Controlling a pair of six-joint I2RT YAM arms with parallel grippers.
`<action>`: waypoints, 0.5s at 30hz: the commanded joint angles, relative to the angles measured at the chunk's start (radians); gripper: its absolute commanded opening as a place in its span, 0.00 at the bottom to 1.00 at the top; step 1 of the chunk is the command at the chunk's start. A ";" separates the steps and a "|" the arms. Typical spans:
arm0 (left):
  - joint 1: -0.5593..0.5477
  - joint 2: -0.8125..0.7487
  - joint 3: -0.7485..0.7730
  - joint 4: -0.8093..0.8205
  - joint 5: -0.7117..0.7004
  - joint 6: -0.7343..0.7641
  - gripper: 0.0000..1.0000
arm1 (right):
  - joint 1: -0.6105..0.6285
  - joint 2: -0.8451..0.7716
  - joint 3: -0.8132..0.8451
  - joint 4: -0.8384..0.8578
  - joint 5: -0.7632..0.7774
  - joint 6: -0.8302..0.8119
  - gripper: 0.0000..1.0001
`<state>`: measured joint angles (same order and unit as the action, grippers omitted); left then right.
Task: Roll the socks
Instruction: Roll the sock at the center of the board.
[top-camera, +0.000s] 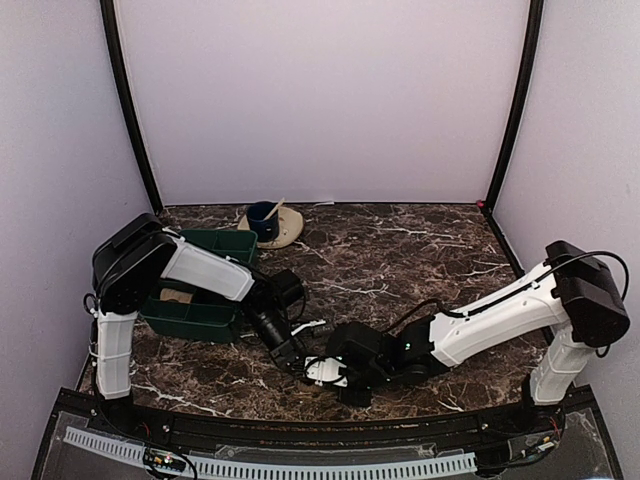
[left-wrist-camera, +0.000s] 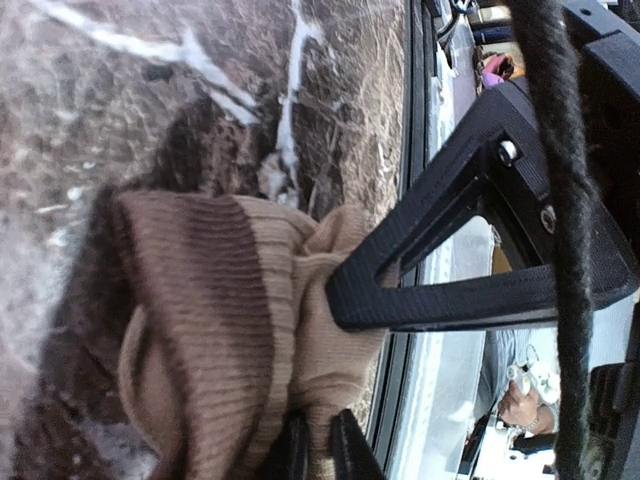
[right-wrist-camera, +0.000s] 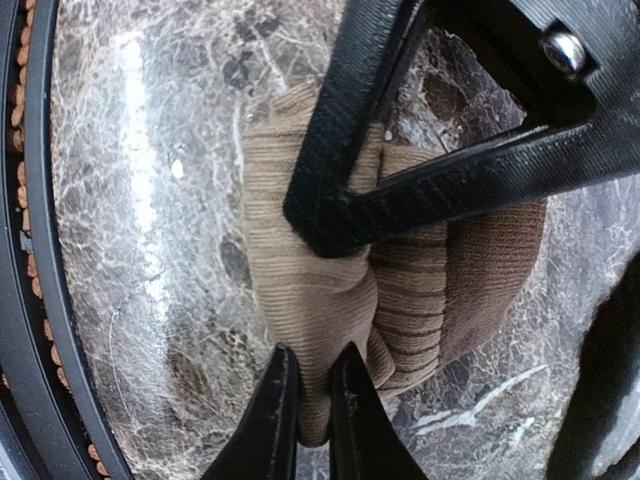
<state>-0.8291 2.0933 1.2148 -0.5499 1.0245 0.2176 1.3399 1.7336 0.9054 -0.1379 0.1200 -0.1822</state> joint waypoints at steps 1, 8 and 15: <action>0.024 -0.058 -0.034 0.070 -0.054 -0.062 0.13 | -0.054 0.038 0.003 -0.053 -0.106 0.058 0.05; 0.048 -0.168 -0.105 0.174 -0.033 -0.153 0.28 | -0.119 0.040 0.008 -0.068 -0.208 0.099 0.04; 0.060 -0.273 -0.166 0.251 -0.101 -0.207 0.32 | -0.181 0.047 0.014 -0.075 -0.323 0.138 0.04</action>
<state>-0.7776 1.9053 1.0904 -0.3611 0.9714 0.0544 1.1992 1.7428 0.9211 -0.1440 -0.1329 -0.0872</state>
